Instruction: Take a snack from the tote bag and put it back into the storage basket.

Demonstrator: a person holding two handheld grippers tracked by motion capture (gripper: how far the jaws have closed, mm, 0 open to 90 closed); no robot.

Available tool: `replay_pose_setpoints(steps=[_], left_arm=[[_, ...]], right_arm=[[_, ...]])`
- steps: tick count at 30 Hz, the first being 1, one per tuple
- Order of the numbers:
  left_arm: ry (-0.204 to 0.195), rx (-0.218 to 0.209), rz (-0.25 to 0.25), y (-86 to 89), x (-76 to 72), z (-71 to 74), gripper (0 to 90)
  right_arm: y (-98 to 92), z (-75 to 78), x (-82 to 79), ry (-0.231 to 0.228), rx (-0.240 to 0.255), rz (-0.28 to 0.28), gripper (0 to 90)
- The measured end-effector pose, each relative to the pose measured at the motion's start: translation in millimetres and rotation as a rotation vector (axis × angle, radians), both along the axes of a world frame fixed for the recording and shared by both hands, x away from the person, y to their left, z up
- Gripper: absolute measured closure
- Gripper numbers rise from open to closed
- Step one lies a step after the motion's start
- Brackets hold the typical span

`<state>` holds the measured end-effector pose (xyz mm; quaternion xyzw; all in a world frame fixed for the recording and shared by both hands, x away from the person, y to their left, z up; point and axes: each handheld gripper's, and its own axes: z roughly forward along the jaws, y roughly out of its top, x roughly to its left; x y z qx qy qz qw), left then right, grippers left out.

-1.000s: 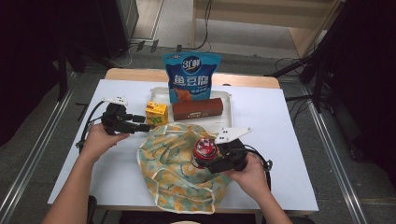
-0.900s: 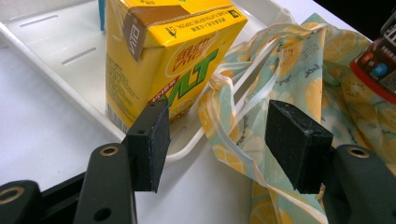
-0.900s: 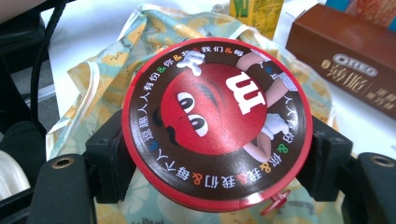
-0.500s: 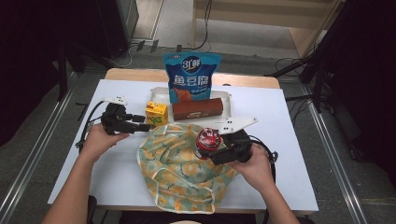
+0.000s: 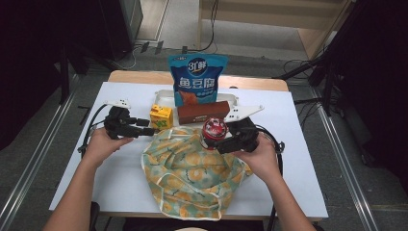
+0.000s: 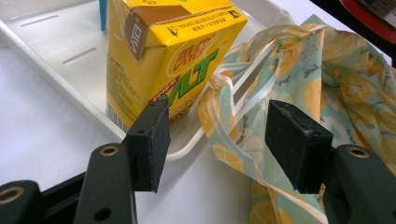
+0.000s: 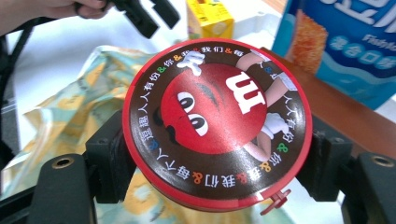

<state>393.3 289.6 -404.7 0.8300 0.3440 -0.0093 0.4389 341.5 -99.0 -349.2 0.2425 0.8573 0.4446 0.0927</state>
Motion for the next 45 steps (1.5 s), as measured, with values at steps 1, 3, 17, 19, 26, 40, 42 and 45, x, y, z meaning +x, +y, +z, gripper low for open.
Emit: replay_pose_setpoints(steps=[1,3,17,19,26,40,42,45], left_arm=[[0.0,0.003,-0.001,0.1,0.1,-0.1,40.8],[0.001,0.003,-0.001,0.2,0.1,-0.2,40.8],[-0.003,-0.007,0.003,2.3,-0.3,0.6,40.9],[-0.003,-0.007,0.004,2.1,-0.2,0.4,40.9],[-0.002,-0.005,0.003,2.1,-0.6,0.2,40.8],[-0.002,-0.001,0.007,4.6,-3.2,-0.5,40.9],[-0.002,-0.001,0.008,4.6,-3.4,-0.6,40.8],[-0.002,0.001,0.008,4.3,-3.4,-0.9,40.9]], right_arm=[[-0.5,0.2,2.9,-0.004,-0.004,-0.005,26.0],[-1.5,0.3,8.5,-0.009,-0.011,-0.018,26.0],[-16.5,-19.7,51.6,0.034,-0.017,-0.102,26.0],[-18.6,-24.5,57.4,0.038,-0.016,-0.12,26.0],[-24.4,-41.4,74.8,0.057,-0.022,-0.159,26.0],[-23.6,-73.5,91.8,0.083,-0.062,-0.203,26.0],[-22.3,-77.0,92.5,0.073,-0.083,-0.2,25.9],[-20.2,-81.9,93.6,0.07,-0.099,-0.199,25.9]])
